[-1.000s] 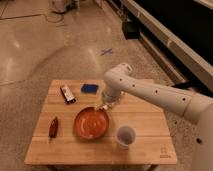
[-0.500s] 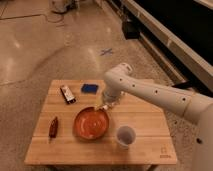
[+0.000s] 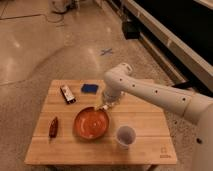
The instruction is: Drag the ceramic bowl in a circle
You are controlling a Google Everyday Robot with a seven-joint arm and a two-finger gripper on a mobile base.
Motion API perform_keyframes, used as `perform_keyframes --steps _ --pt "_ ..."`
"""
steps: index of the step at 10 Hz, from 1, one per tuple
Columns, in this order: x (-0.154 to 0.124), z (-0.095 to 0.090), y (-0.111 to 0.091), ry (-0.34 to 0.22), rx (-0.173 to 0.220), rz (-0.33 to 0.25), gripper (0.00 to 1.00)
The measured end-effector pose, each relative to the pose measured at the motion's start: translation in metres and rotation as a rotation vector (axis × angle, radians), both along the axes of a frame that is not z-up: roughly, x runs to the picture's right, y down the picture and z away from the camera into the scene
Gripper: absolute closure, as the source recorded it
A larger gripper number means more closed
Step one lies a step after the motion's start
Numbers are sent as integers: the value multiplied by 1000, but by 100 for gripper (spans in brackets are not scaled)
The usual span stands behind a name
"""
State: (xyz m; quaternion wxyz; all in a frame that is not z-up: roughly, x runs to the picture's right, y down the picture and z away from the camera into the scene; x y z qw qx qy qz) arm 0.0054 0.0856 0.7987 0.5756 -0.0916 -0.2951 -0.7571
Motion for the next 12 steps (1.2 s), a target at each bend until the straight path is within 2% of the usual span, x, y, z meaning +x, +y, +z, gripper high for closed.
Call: perform_keyframes --steps 9,12 --pt "0 0 0 0 1 -2 20" --pt "13 22 12 39 8 -63 20"
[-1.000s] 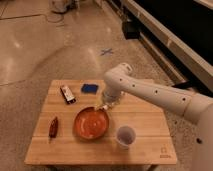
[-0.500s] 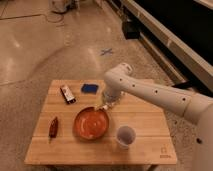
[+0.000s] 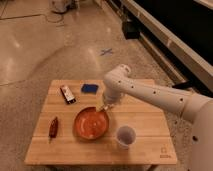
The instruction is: Drag the ceramic bowl in a circle
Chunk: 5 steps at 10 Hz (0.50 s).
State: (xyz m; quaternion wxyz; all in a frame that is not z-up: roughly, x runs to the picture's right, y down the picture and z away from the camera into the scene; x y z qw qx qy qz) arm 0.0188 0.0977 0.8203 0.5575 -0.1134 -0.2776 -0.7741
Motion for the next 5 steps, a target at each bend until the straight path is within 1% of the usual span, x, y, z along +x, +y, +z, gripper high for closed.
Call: perform_keyframes --steps 2,5 --pt "7 15 10 24 -5 -17 20" --pt "6 34 29 40 -37 -21 20"
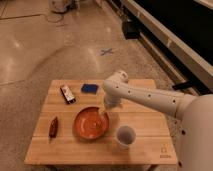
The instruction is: Drag the ceramic bowl in a circle
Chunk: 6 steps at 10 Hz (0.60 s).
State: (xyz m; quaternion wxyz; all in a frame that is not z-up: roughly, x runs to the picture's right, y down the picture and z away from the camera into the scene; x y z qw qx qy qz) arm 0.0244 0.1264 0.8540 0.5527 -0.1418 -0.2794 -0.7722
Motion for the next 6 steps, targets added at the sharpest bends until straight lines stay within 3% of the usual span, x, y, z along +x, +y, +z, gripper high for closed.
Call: perform_keyframes --steps 2,6 --pt "-4 6 10 0 -23 -5 22" --pt "-10 15 20 1 -51 -5 61"
